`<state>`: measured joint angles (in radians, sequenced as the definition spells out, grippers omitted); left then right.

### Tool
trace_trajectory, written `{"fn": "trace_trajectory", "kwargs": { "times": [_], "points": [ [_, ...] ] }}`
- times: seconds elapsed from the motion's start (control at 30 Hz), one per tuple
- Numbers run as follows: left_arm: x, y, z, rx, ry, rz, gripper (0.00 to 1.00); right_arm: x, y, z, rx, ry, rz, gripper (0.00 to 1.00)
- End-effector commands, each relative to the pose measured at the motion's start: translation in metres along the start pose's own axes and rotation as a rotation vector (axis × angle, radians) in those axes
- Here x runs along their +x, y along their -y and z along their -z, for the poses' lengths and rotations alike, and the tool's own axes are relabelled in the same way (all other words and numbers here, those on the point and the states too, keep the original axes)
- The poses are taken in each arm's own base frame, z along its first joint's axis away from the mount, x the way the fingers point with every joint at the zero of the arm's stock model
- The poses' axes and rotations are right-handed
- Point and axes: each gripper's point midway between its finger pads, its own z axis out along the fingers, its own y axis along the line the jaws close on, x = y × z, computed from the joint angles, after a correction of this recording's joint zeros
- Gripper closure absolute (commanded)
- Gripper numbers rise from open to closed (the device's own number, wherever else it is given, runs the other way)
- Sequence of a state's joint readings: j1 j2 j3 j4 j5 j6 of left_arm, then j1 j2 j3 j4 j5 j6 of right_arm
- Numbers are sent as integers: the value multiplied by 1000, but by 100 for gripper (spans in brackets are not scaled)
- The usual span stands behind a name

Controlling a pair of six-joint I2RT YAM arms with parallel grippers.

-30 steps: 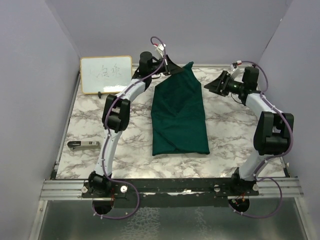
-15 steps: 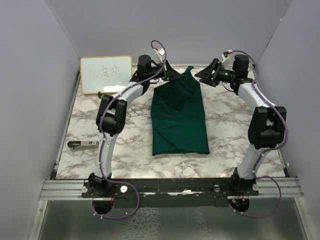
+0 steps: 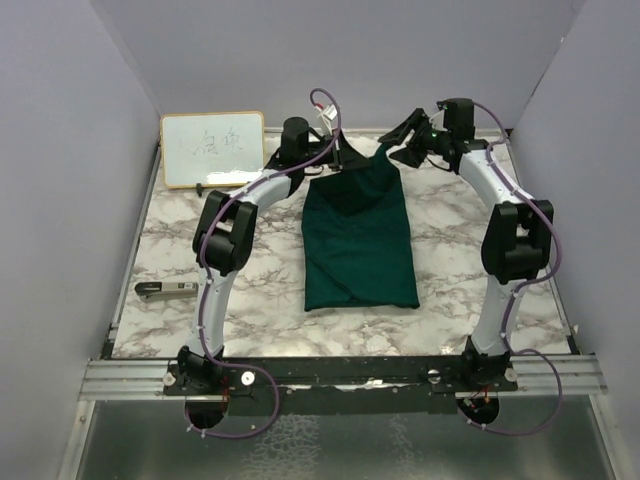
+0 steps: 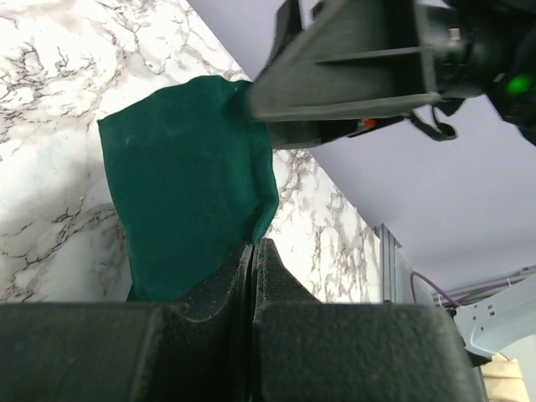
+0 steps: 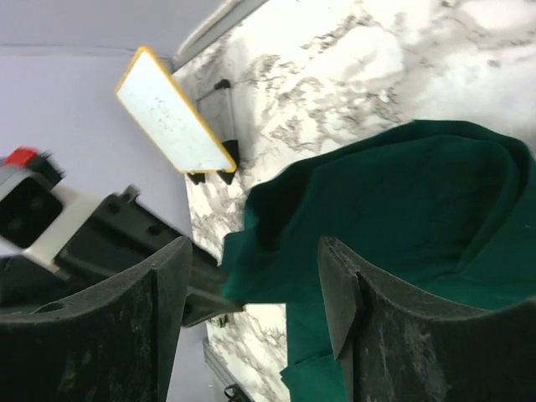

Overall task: Prepare the surgical pack
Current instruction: Pack the surgical kit at the center of the board.

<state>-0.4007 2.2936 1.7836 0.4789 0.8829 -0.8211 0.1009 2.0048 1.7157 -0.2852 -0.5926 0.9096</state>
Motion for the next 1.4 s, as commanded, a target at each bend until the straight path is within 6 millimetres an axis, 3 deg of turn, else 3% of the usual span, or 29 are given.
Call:
{"fn": "trace_trajectory", "kwargs": {
  "times": [0.0, 0.27, 0.6, 0.93, 1.07, 1.23, 1.3, 1.37],
  "points": [
    [-18, 37, 6, 64, 27, -102, 100, -1, 31, -16, 101, -13, -89, 40],
    [-12, 37, 7, 60, 20, -100, 100, 1, 32, -15, 101, -16, -93, 48],
    [2, 24, 9, 35, 6, -87, 100, 10, 11, 5, 41, 11, -116, 49],
    [2, 29, 12, 37, 6, -90, 100, 15, 8, 1, 13, 1, -172, 59],
    [3, 30, 14, 36, 4, -91, 100, 17, 8, -2, 5, -14, -180, 71],
    [2, 33, 18, 19, 17, -76, 100, 21, -1, 7, -27, -12, -166, 99],
    [-1, 33, 22, -6, 39, -60, 91, 25, -8, 16, -42, -11, -148, 99],
    [-1, 34, 27, -27, 51, -29, 71, 32, -13, 27, -50, -16, -138, 99]
  ]
}}
